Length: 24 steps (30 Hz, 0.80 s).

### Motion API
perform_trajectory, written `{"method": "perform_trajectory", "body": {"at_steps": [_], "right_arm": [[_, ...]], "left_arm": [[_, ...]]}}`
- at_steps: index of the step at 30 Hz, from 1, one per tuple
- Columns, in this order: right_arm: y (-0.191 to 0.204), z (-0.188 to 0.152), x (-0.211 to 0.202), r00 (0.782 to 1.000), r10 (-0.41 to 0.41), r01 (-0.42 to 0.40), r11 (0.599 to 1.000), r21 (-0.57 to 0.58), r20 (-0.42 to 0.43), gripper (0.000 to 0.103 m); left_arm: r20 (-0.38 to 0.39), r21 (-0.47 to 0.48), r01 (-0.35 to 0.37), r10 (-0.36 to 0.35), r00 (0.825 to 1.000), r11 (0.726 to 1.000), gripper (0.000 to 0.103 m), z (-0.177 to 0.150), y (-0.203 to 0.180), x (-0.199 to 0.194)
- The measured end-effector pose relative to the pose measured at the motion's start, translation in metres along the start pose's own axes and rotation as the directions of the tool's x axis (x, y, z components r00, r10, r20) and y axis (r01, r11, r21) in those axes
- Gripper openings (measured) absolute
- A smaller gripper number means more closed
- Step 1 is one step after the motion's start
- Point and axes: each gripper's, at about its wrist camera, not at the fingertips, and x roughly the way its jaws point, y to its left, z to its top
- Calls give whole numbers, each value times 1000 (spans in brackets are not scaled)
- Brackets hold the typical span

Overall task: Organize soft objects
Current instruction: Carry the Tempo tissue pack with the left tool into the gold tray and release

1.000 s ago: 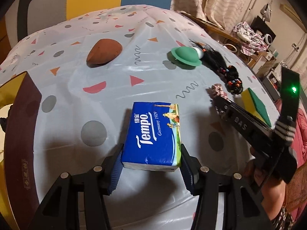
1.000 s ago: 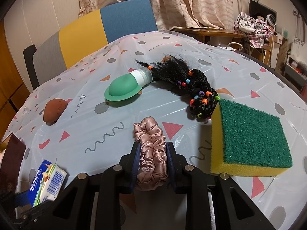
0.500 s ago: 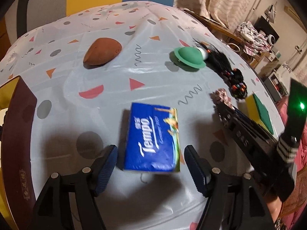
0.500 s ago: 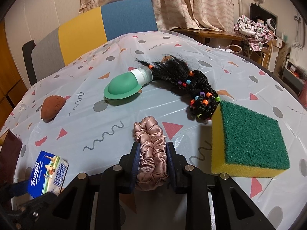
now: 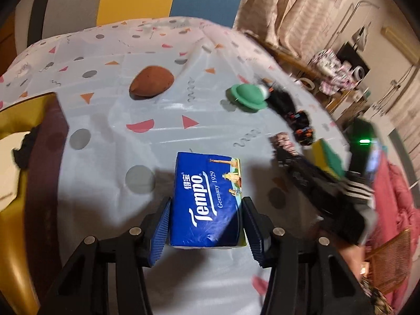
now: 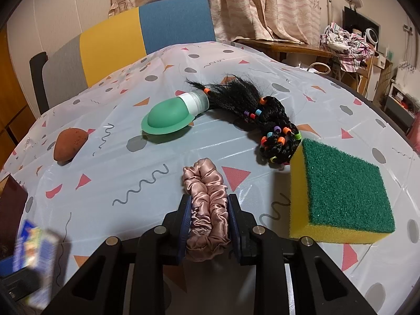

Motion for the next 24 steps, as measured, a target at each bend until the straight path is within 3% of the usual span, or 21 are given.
{"method": "perform_trajectory", "body": {"at_steps": [4,10,17,24], "right_arm": [[-1,0,0,1000,6,-6,1000,4,3,27],[2,1,-1,1000,-8,8,1000,-10,2,27],[7,1,0,999,-35,35,999,-36,-3,27],[12,1,0,998,-68,68,996,-65,-3,27]], "left_arm": [[74,-32,55,-52,996,998,53,-5,11,-45],[164,-68,6,6,986,998,53,-3,52,-101],[134,-180,-98,123,983,979,53,-13,132,-124],[59,-266,-213,236,970,940,53,-42,206,-132]]}}
